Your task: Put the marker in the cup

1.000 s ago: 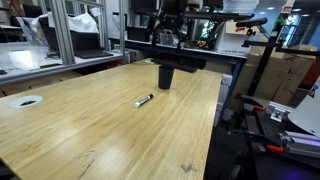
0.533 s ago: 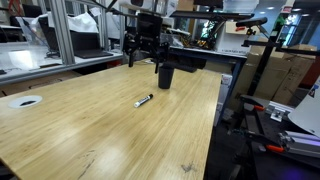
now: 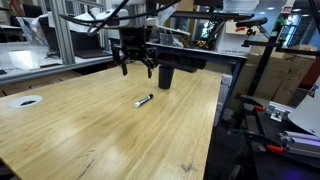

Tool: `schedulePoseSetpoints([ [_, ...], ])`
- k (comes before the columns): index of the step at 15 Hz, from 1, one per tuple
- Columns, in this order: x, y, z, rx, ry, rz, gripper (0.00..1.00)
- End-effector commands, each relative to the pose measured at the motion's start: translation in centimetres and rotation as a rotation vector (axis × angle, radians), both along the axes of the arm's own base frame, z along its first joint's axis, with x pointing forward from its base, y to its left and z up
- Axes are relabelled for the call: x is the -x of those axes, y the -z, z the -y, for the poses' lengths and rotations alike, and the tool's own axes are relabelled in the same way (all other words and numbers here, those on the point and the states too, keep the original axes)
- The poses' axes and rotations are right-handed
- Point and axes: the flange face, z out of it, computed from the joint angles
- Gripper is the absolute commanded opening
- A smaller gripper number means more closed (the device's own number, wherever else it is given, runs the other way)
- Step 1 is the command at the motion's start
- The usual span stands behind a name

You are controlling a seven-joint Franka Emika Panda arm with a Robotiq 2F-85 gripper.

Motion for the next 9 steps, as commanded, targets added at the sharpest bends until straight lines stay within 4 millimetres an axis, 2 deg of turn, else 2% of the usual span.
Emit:
schedulePoseSetpoints([
  [1,-1.4,1.3,-0.5,0.040,0.097,0.002,1.00],
  [6,-2.1,5.1,1.2,0.087,0.205,0.048,1.00],
  [9,-2.2,7.0,1.4,0.123,0.227,0.060,1.00],
])
